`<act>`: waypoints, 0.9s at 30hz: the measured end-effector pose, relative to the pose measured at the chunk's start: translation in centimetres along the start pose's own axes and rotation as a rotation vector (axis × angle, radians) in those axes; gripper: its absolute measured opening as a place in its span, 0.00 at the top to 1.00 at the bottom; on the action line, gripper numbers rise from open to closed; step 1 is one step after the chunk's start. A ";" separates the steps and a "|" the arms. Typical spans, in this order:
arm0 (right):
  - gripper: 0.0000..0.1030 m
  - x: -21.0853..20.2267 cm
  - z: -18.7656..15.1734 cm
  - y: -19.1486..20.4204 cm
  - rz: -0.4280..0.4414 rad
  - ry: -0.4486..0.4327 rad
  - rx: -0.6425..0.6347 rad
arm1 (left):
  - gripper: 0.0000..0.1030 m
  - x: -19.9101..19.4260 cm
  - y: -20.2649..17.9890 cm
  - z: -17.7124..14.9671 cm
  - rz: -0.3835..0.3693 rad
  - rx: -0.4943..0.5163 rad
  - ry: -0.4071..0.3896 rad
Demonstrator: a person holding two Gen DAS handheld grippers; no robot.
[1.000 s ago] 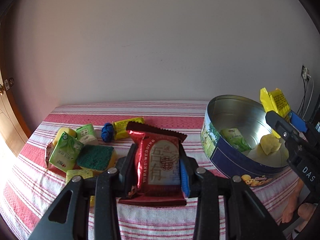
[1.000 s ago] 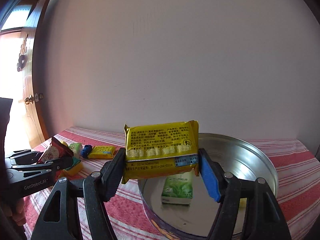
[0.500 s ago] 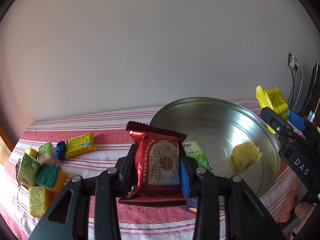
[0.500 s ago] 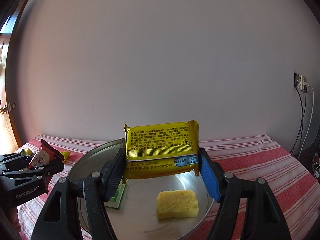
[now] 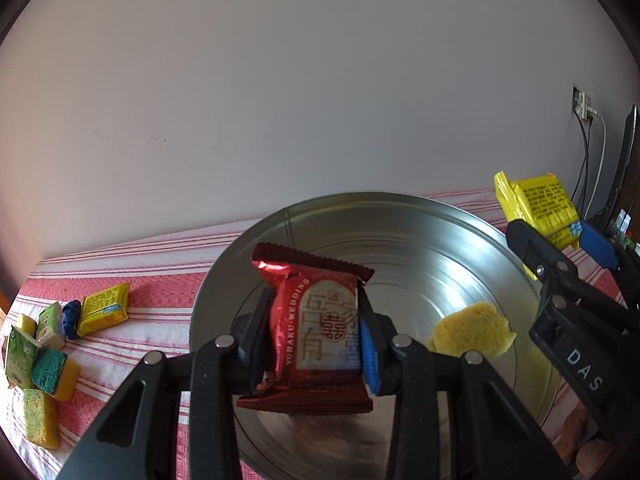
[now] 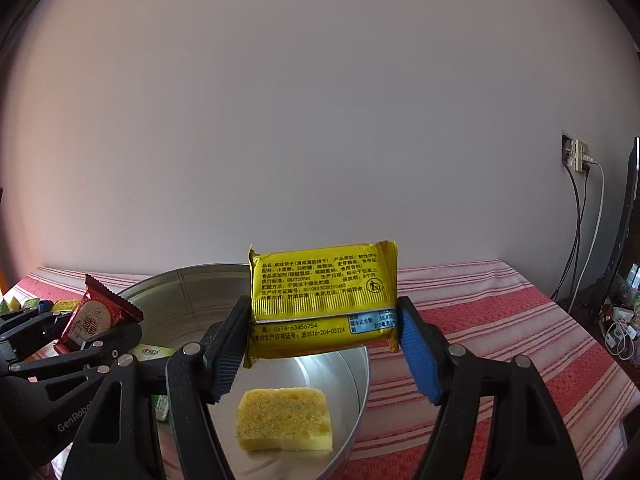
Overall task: Organize objects
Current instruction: 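Carry the red packet and yellow soap bar over the tin with both tools, then open both tools to drop the red packet and soap bar into the tin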
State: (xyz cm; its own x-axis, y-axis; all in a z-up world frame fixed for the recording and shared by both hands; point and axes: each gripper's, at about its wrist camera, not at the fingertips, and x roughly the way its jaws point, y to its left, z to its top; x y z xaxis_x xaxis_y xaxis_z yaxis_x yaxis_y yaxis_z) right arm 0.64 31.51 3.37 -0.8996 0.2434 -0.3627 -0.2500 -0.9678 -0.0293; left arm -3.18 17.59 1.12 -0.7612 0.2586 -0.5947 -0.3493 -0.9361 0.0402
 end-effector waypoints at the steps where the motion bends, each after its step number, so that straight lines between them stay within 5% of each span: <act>1: 0.30 0.4 0.1 0.0 0.000 0.007 -0.001 | 0.64 0.1 0.1 -0.2 0.002 0.003 0.001; 27: 0.29 -2.0 -1.3 3.3 0.020 0.045 -0.043 | 0.64 1.6 -0.2 -1.5 0.065 0.030 0.020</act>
State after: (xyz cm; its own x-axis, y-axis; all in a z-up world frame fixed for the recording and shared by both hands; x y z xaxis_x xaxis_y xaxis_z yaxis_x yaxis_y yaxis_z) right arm 2.07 27.78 2.82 -0.8869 0.2216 -0.4053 -0.2156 -0.9746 -0.0611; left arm -3.54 17.87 -1.05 -0.7720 0.1929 -0.6056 -0.3165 -0.9430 0.1031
